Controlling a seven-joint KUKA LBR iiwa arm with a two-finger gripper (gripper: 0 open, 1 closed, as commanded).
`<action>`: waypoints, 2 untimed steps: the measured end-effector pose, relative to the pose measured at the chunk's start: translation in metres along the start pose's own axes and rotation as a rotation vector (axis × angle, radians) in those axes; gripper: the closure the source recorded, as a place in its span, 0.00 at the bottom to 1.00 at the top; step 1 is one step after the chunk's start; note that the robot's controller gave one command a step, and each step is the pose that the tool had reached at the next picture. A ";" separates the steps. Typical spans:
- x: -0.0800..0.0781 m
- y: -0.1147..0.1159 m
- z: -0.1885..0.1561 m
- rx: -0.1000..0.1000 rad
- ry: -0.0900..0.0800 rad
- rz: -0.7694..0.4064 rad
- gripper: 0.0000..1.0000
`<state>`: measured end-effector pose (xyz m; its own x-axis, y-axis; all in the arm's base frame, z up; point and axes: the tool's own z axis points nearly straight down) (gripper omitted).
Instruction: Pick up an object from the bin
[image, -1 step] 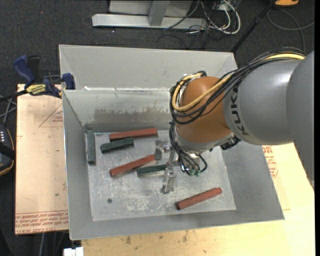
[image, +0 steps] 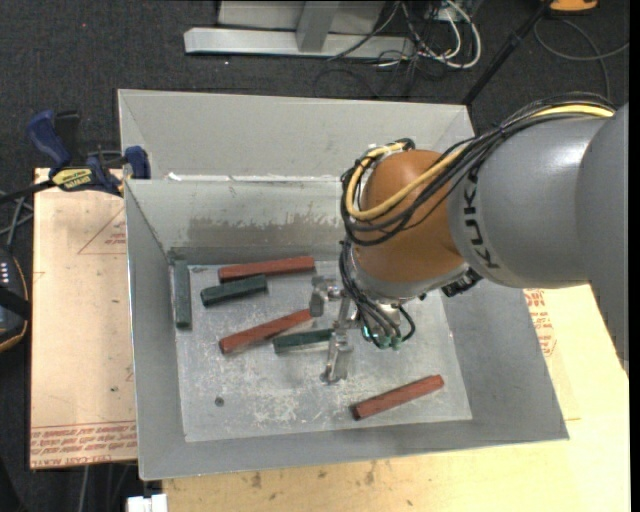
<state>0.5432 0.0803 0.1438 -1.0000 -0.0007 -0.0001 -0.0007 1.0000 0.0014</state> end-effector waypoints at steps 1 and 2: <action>-0.061 0.004 0.068 0.000 -0.004 -0.132 1.00; -0.061 0.004 0.068 -0.001 -0.004 -0.132 1.00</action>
Offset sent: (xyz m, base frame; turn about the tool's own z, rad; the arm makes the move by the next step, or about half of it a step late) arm 0.0000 0.0000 0.0000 0.0000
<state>0.6046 0.0845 0.0757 -0.9912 -0.1320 -0.0044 -0.1320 0.9913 0.0017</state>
